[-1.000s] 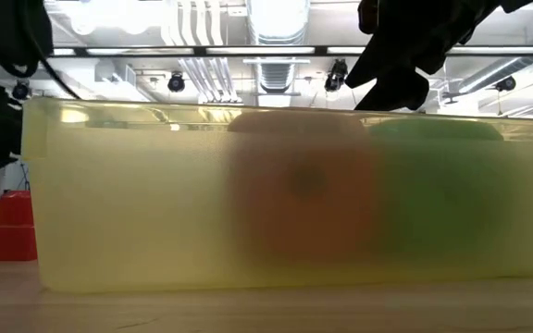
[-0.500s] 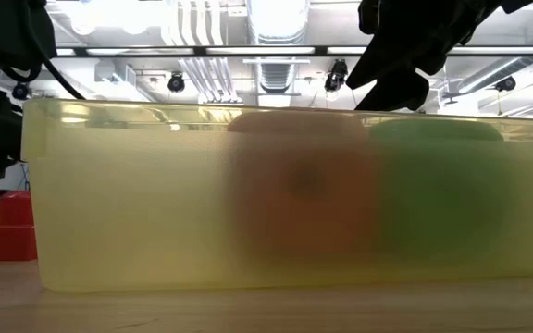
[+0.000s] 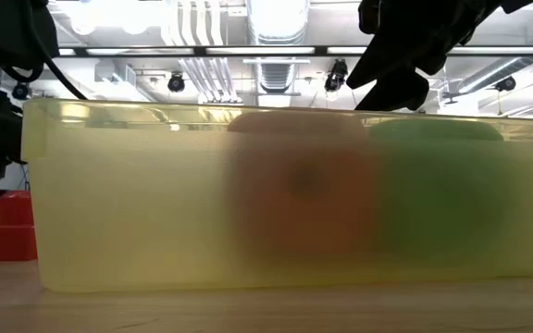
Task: Pick & Place Toys
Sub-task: Put the blue playing card box into the transparent bin
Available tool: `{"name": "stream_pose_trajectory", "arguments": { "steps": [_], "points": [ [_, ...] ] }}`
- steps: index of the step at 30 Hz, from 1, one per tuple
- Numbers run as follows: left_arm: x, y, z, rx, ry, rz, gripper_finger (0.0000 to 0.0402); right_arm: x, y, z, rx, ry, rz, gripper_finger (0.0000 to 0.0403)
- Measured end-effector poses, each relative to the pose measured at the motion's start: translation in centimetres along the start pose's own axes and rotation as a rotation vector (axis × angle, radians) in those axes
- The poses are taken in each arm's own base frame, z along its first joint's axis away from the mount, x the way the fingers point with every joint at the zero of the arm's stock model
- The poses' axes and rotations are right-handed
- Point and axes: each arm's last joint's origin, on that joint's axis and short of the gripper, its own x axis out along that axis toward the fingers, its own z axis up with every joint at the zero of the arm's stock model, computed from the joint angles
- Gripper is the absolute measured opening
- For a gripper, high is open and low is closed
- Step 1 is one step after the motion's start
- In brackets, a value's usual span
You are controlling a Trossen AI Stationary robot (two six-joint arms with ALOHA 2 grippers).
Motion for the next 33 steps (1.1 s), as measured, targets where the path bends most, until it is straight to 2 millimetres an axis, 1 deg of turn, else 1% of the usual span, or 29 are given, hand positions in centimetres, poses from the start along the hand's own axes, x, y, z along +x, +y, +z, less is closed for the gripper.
{"name": "stream_pose_trajectory", "arguments": {
  "steps": [3,10,16,18,20,23,33],
  "points": [
    [0.0,0.0,0.0,0.001,0.005,-0.003,0.0293,0.0,0.0,0.0,0.000,0.000,0.000,0.0356],
    [0.0,-0.1,0.0,0.001,0.010,-0.006,0.0289,0.0,0.0,0.0,0.000,0.000,0.000,0.0356],
    [0.1,0.1,0.4,-0.032,0.016,-0.003,0.0325,0.0,0.0,0.0,0.000,0.000,0.000,0.0356],
    [0.1,0.1,0.4,-0.063,0.018,-0.001,0.0328,0.0,0.0,0.0,0.000,0.000,0.000,0.0356],
    [0.1,0.1,0.5,-0.075,0.017,0.000,0.0316,0.0,0.0,0.0,0.000,0.000,0.000,0.0356],
    [-0.1,0.0,0.5,-0.072,0.014,0.000,0.0279,0.0,0.0,0.0,0.000,0.000,0.000,0.0356],
    [-1.0,-0.9,0.3,-0.032,0.011,-0.035,0.0276,0.0,0.0,0.0,-0.001,0.000,0.001,0.0356]
  ]
}}
